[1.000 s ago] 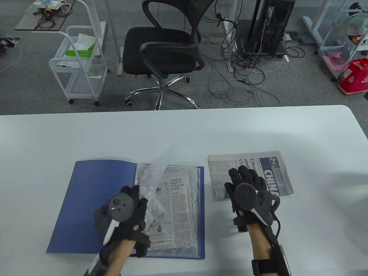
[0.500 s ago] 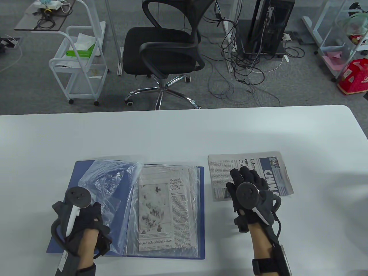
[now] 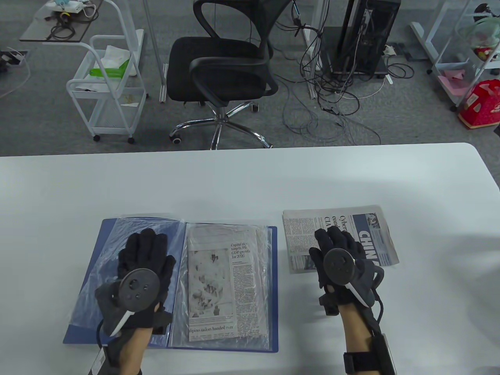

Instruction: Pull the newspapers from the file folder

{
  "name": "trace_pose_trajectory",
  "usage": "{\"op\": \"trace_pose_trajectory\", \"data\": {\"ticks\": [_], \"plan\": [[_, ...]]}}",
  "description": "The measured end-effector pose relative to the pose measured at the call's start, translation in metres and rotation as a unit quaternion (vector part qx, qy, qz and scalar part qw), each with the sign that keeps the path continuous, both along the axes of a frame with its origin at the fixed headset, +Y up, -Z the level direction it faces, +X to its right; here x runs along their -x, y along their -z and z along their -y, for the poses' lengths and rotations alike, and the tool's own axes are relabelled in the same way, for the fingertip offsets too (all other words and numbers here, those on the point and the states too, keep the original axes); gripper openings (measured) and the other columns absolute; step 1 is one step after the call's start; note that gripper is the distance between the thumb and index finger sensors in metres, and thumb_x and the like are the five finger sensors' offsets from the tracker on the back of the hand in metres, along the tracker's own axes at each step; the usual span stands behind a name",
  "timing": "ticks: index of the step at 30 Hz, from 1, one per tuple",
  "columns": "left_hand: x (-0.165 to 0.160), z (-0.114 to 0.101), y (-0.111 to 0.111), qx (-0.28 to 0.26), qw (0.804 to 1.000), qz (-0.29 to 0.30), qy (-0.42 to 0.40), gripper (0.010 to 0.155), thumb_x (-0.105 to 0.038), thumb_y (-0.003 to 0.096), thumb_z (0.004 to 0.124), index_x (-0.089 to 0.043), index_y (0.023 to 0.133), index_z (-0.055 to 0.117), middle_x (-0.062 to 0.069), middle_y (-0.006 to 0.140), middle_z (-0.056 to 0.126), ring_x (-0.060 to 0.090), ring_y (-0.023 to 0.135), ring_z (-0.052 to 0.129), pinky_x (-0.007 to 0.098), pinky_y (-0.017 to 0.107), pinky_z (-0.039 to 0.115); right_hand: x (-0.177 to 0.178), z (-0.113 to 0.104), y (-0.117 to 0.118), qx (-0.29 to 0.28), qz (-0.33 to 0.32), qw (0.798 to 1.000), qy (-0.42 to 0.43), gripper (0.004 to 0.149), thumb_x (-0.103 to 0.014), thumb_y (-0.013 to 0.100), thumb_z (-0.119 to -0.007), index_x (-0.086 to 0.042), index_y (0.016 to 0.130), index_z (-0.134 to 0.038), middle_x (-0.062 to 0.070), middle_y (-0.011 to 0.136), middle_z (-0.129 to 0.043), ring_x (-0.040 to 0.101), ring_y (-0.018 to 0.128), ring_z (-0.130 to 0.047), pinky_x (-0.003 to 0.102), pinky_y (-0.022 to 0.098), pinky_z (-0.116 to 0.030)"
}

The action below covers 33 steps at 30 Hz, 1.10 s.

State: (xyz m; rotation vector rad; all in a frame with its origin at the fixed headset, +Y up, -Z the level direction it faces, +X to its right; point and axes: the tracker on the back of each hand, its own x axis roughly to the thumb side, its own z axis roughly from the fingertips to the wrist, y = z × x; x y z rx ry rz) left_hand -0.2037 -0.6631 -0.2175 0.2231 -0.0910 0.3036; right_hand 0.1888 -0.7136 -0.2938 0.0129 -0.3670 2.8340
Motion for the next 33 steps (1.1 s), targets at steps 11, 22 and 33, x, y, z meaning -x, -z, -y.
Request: {"op": "trace_pose_trajectory", "data": {"ticks": [11, 22, 33], "plan": [[-0.082, 0.087, 0.007, 0.332, 0.902, 0.244, 0.130, 0.091, -0.050, 0.0450, 0.079, -0.017, 0.114, 0.031, 0.018, 0.119, 0.017, 0.054, 0.107, 0.024, 0.064, 0.072, 0.031, 0.000, 0.002, 0.001, 0.011, 0.000, 1.000, -0.007, 0.057, -0.050, 0.041, -0.073, -0.030, 0.093, -0.072, 0.010, 0.104, -0.074, 0.042, 0.096, -0.075, 0.066, 0.065, -0.060], [-0.101, 0.115, 0.005, 0.367, 0.883, 0.233, 0.177, 0.094, -0.051, 0.0409, 0.079, -0.016, 0.110, 0.027, 0.017, 0.114, 0.013, 0.053, 0.103, 0.021, 0.064, 0.070, 0.032, 0.031, 0.007, 0.002, 0.038, -0.034, 0.998, -0.037, 0.057, -0.053, 0.041, -0.072, -0.034, 0.095, -0.071, 0.006, 0.106, -0.072, 0.039, 0.098, -0.076, 0.065, 0.068, -0.060], [-0.107, 0.113, 0.003, 0.355, 0.887, 0.220, 0.200, 0.089, -0.050, 0.0404, 0.079, -0.017, 0.109, 0.033, 0.014, 0.114, 0.020, 0.051, 0.104, 0.030, 0.062, 0.070, 0.039, 0.135, 0.001, 0.074, 0.103, -0.055, 0.993, 0.014, 0.051, -0.048, 0.042, -0.072, -0.041, 0.093, -0.071, 0.000, 0.106, -0.074, 0.031, 0.095, -0.084, 0.059, 0.068, -0.067]]}}
